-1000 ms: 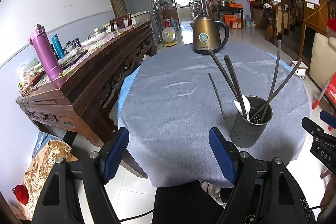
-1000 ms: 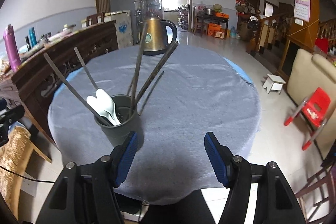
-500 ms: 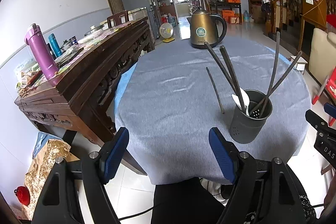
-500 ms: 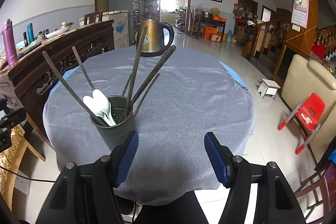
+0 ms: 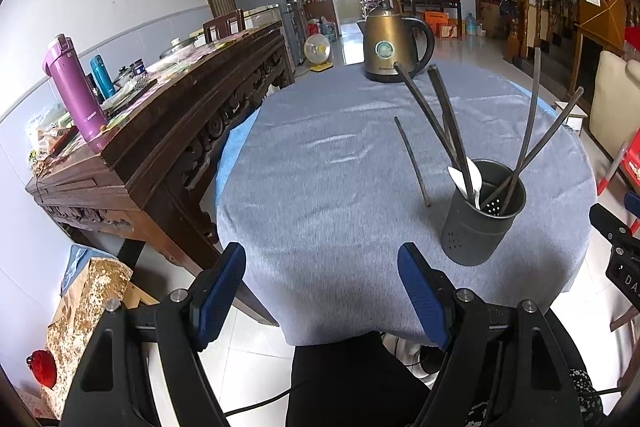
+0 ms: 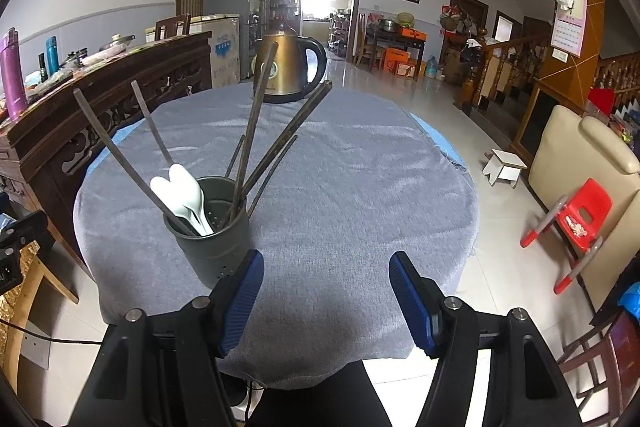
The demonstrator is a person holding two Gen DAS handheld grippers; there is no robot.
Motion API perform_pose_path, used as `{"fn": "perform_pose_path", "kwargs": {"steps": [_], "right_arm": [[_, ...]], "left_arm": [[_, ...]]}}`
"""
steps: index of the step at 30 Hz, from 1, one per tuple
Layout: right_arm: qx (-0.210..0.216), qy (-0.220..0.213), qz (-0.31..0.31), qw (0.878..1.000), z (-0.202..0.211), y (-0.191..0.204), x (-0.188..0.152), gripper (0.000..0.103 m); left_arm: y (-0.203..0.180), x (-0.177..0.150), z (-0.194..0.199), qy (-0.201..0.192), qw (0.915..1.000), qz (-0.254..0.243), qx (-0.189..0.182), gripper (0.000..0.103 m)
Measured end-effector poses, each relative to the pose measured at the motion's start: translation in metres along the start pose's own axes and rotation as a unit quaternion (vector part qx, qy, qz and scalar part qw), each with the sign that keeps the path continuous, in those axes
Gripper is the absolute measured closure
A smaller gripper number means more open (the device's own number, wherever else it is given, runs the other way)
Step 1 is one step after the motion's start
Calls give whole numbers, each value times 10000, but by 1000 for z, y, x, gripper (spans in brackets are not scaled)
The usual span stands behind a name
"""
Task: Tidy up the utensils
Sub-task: 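Withdraw both open grippers from the mesh cup, then move both open grippers to the two chopsticks left on the cloth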
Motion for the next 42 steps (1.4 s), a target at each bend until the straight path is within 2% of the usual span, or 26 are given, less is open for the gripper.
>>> {"fn": "perform_pose_path", "kwargs": {"steps": [18, 31, 38, 42], "right_arm": [[-32, 175, 17, 9998, -9, 0, -5, 34], [-24, 443, -32, 9990, -30, -3, -11, 34], [158, 881, -396, 9952, -60, -20, -18, 34], [74, 1097, -723, 9913, -80, -44, -16, 34]], "left_arm": [[6, -6, -23, 270, 9996, 94, 31, 24], [32, -3, -55, 476, 9978, 359, 298, 24], [44, 4, -83, 673, 9958, 483, 384, 24], [55, 9, -108, 849, 9936, 574, 465, 24]]}}
Point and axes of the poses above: each gripper's, at about its wrist camera, not at the fingertips, and z roughly against the way its jaws point, y to its left, x to its top, the point moved 8 cm from there along -z, roughly the way its jaws point, and after that the axes turned 11 degrees about y, right-handed, at the moved point
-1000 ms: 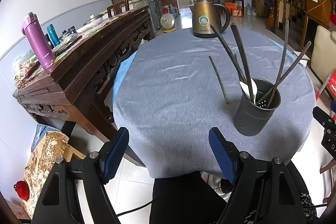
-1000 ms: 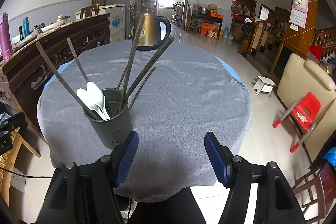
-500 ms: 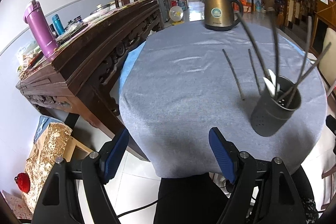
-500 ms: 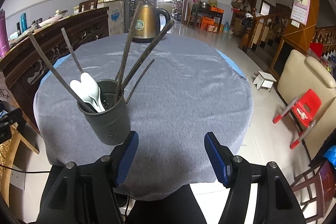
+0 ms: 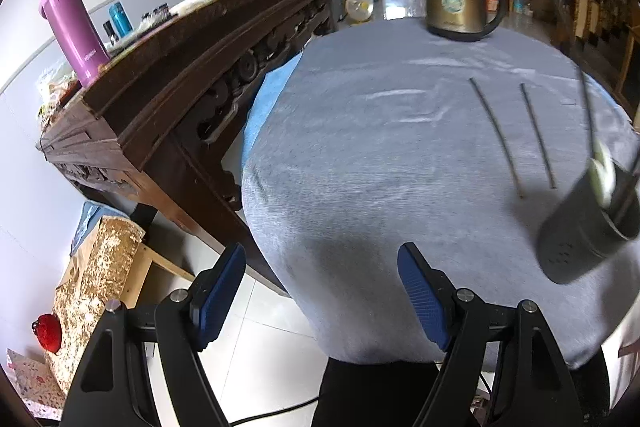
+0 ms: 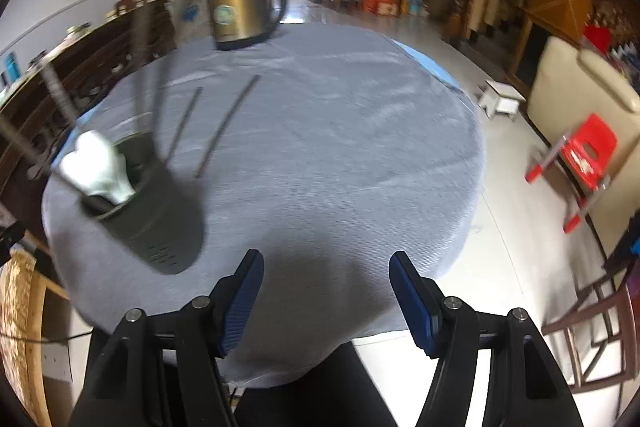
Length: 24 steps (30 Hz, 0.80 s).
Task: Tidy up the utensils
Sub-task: 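Move both open grippers to the two chopsticks left on the cloth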
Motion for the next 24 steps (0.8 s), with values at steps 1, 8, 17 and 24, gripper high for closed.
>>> {"fn": "perform_pose_path", "kwargs": {"steps": [1, 8, 17, 24], "right_arm": [[-3, 29, -67, 10000, -4, -5, 3, 34], [354, 255, -424, 9982, -37, -27, 41, 34], [1267, 483, 37, 9908, -96, 16, 141, 34], [1370, 816, 517, 9858, -145, 83, 221, 38]], "left_arm": [[2, 3, -6, 50, 10000, 15, 12, 24], [4, 30, -46, 315, 9994, 61, 95, 24], [-19, 84, -69, 330, 9993, -152, -15, 24], [-44, 133, -89, 440, 9983, -250, -277, 24]]}}
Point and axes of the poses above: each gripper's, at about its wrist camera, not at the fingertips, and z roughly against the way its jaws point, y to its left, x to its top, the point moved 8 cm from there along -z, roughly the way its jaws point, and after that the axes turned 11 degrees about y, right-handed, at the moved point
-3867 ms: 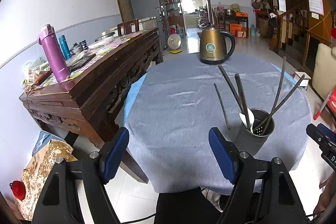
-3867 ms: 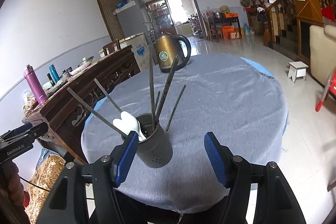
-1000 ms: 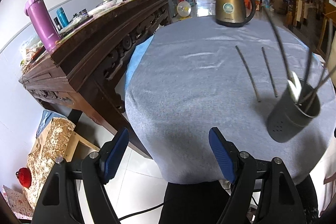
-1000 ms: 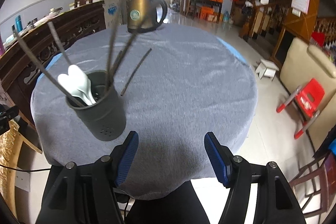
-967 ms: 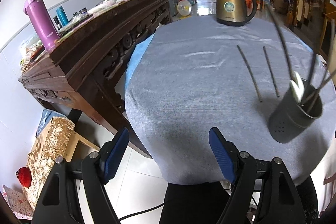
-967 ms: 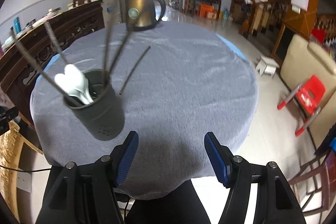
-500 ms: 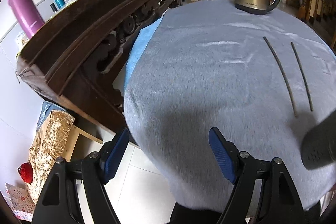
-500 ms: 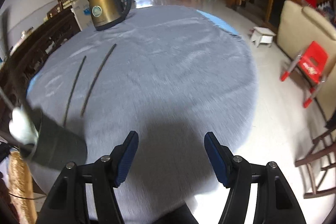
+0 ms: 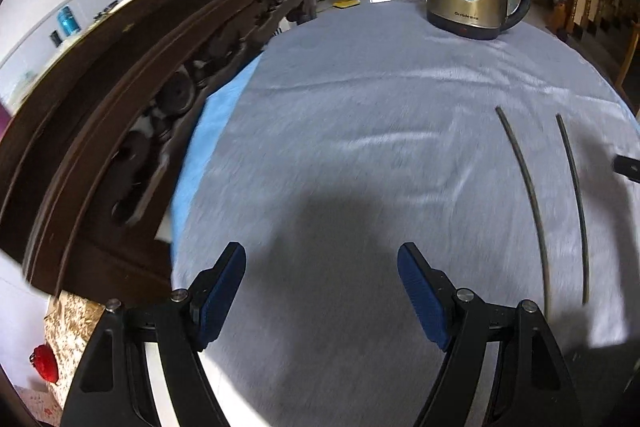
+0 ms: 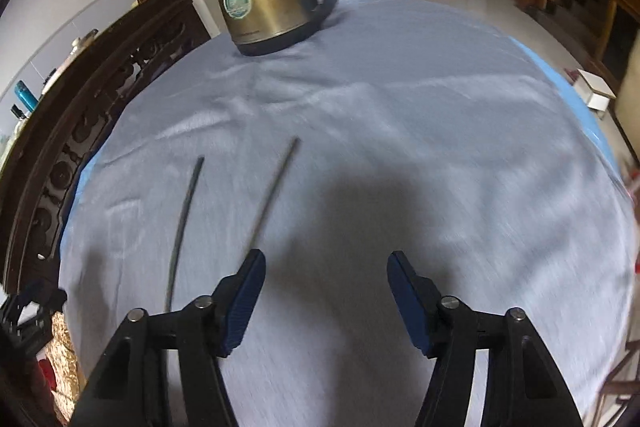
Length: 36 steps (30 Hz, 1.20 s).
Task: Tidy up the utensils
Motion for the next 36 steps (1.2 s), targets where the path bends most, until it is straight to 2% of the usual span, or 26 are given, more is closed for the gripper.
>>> {"fn": "perform_pose_path", "kwargs": {"steps": [3, 6, 10, 12, 14, 16, 18, 19, 20, 24, 30, 31, 32, 34, 36], "right_arm": [[23, 203, -48, 9998, -19, 14, 28, 44], [-108, 440, -166, 9988, -41, 20, 51, 55], [-425, 751, -332, 9957, -64, 21, 63, 65], [-687, 707, -318, 9946, -65, 23, 65, 70], [-776, 652, -279, 9945, -66, 26, 64, 84], [-938, 566, -153, 9939, -66, 28, 63, 91], [-915, 465, -49, 9947, -65, 29, 61, 92], [-861, 419, -11, 9954, -64, 28, 59, 93], [-811, 382, 7, 9960, -63, 25, 57, 94], [-667, 287, 80, 9973, -56, 15, 46, 95], [-504, 249, 313, 9979, -45, 4, 37, 95], [-436, 252, 307, 9983, -43, 2, 36, 95], [-345, 255, 294, 9986, -41, 0, 34, 95], [-218, 260, 255, 9991, -45, -3, 37, 96], [-18, 236, 180, 9996, -43, -7, 35, 96]], "left_arm": [[-4, 20, -10, 87, 9999, 20, -85, 24], [-8, 38, -20, 217, 9996, 64, -196, 24], [-18, 64, -24, 273, 9984, 104, -491, 24], [-28, 77, -21, 214, 9978, 45, -628, 24], [-44, 87, -21, 213, 9963, -60, -832, 24], [-59, 95, -22, 231, 9951, -159, -953, 24], [-78, 101, -26, 264, 9941, -296, -1007, 32], [-88, 103, -30, 324, 9935, -352, -1036, 42], [-98, 104, -33, 428, 9922, -407, -1100, 49], [-133, 111, -48, 747, 9858, -480, -1424, 49], [-167, 121, -68, 1035, 9806, -446, -1601, 49], [-172, 122, -71, 1083, 9798, -441, -1621, 51], [-177, 121, -76, 1144, 9787, -450, -1643, 59], [-182, 122, -78, 1070, 9801, -492, -1599, 62], [-186, 122, -80, 1054, 9801, -530, -1599, 75]]}}
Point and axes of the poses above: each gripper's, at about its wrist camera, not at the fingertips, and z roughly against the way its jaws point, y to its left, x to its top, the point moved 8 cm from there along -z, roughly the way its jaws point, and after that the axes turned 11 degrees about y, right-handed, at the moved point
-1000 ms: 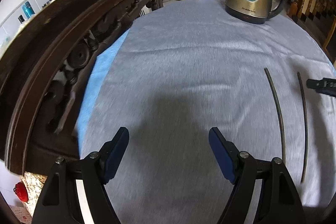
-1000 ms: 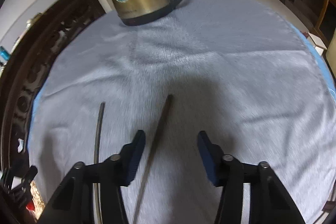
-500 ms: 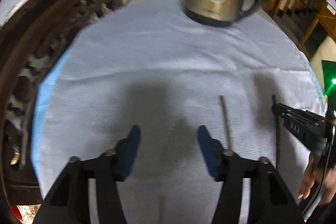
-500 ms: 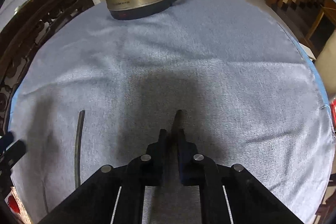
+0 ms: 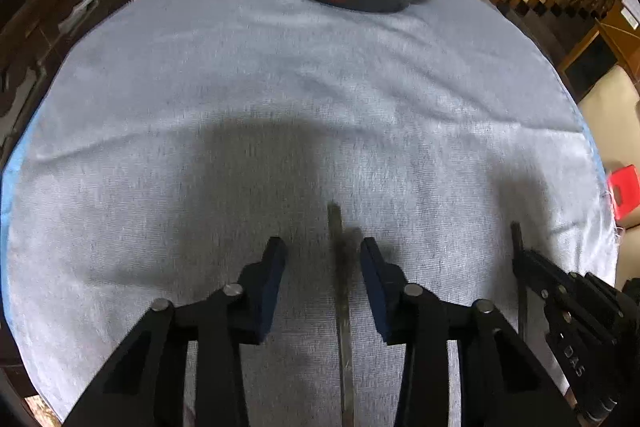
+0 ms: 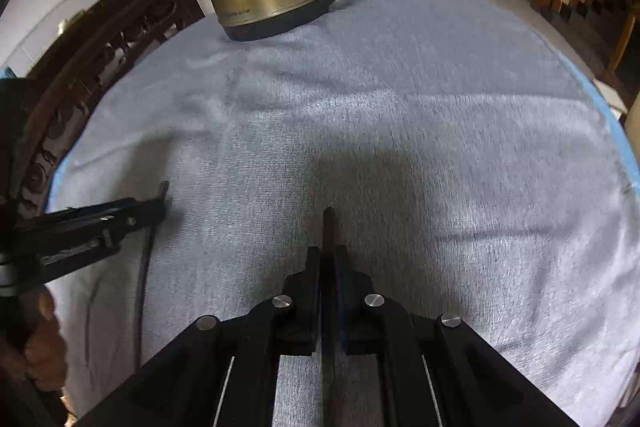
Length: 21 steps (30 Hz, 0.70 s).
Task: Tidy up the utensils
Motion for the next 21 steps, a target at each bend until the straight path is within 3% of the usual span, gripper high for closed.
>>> {"fn": "perform_pose_path", "kwargs": {"steps": [2, 3, 10, 16, 21], "right_arm": [[152, -92, -51, 9998, 2, -3, -2, 96], [202, -145, -72, 9997, 5, -4, -4, 96], [559, -817, -116, 9950, 51, -15, -10, 96], [783, -1515, -196, 9852, 107, -20, -25, 96], [1005, -2106, -351, 9718, 154, -25, -54, 96]], "left_arm": [[-2, 1, -2, -12, 10000, -48, -31, 95], [-2, 1, -4, -22, 10000, -51, -77, 97], [18, -13, 15, -323, 9990, 169, -269, 98], [41, -29, 85, -1173, 9926, 269, -173, 98], [64, -64, 145, -1878, 9814, 374, -113, 98]]}}
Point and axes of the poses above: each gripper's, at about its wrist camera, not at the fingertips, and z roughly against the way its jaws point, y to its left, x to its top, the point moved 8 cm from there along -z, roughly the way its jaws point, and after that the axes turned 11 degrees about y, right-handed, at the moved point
